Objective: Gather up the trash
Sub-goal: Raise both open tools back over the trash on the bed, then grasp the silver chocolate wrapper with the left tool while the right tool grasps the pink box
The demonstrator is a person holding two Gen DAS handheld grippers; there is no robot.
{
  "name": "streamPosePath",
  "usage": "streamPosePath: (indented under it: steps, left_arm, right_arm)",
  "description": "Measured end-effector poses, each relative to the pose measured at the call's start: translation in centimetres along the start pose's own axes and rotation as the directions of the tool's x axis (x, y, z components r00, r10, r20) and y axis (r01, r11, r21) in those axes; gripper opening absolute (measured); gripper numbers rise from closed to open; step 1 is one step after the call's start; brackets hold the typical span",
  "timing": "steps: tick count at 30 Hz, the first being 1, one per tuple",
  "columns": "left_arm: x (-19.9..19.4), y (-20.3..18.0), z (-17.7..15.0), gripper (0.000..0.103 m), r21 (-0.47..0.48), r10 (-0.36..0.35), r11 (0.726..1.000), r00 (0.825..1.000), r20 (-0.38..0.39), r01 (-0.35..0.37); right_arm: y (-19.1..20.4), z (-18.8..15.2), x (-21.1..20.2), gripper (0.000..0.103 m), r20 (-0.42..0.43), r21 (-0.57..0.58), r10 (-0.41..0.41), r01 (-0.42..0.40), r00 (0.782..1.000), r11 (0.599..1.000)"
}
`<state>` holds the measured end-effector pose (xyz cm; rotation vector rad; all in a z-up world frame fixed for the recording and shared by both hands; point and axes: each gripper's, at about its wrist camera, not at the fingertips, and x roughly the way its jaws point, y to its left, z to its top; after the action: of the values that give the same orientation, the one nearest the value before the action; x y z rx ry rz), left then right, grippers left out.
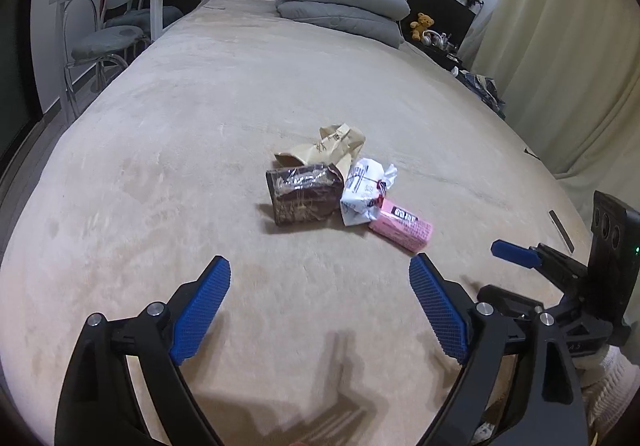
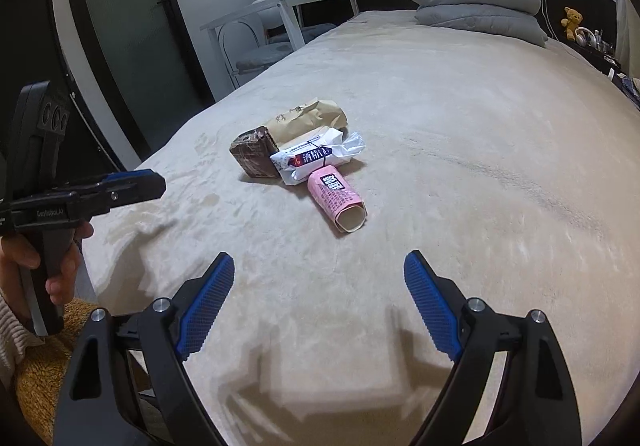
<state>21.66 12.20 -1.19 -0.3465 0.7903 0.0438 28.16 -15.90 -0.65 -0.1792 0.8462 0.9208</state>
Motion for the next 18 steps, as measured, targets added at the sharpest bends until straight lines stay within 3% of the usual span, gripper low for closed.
streamPosePath:
  steps: [14,18]
  left_arm:
    - [6.9,1.7,4.7,0.089,-0.026,0.022,0.999,0.999,-0.03,-0.023]
    - [8.3,1.1,5.1,0.089,0.004,0.025,1.0,0.998,-0.06,-0.025]
  right_arm:
    - [-1.4,3.7,6.5,0.086,-0.048,-0.077,0.024,-0.028,0.999,0.997]
    - [-1.5,4.2,7.6,0.084,-0.059,-0.087,0.039,-0.044,0.997,0.995]
